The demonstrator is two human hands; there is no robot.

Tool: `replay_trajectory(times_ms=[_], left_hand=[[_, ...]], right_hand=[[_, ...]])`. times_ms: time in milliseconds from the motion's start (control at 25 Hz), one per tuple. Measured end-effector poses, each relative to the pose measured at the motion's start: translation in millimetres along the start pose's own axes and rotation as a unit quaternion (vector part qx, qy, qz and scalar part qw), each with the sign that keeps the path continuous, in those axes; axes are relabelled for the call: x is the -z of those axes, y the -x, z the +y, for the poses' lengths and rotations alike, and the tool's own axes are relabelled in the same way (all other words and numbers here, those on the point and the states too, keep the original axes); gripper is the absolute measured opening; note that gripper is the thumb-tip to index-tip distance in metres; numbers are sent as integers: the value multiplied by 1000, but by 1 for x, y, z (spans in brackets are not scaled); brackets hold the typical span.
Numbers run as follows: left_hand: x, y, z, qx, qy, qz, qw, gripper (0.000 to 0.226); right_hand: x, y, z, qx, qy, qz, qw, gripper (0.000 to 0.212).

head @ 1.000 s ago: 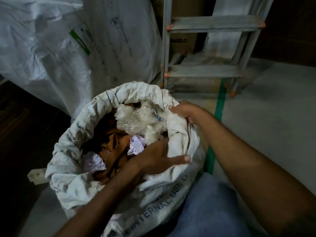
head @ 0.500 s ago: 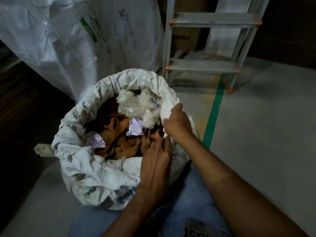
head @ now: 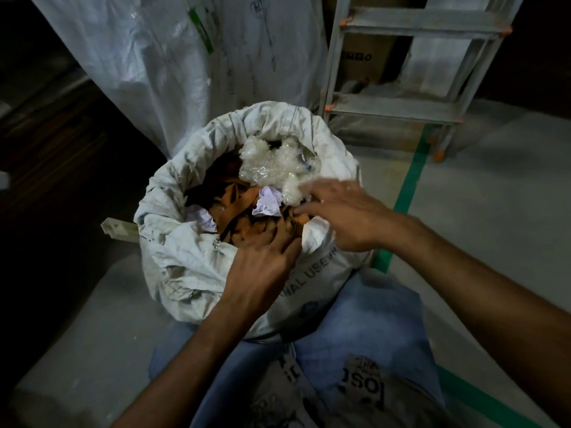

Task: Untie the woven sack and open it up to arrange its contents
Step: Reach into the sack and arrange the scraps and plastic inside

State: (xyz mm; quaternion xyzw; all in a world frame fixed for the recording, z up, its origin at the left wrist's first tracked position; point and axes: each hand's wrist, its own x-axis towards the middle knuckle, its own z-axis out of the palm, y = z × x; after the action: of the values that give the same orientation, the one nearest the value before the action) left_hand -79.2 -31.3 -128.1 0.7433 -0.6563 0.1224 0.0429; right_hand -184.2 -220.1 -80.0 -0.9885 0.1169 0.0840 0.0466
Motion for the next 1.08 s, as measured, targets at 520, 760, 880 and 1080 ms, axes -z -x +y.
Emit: replay_trajectory(times_ms=[520,760,880,1080], left_hand=[[35,21,-94,21,96,-282,954,97],[6,49,-59,-20,-10,-124,992,39],[5,67,-41,-19,-26,-20,999,26],[14,64,-38,4,-24,78,997,25]], right_hand=[[-66,25,-46,29,148,147,978,33],[-30,34,-55,84,83,37,992,56],[-22,5,-66,115,-50,-2,992,78],[-24,-4,-65,166,96,135,972,25]])
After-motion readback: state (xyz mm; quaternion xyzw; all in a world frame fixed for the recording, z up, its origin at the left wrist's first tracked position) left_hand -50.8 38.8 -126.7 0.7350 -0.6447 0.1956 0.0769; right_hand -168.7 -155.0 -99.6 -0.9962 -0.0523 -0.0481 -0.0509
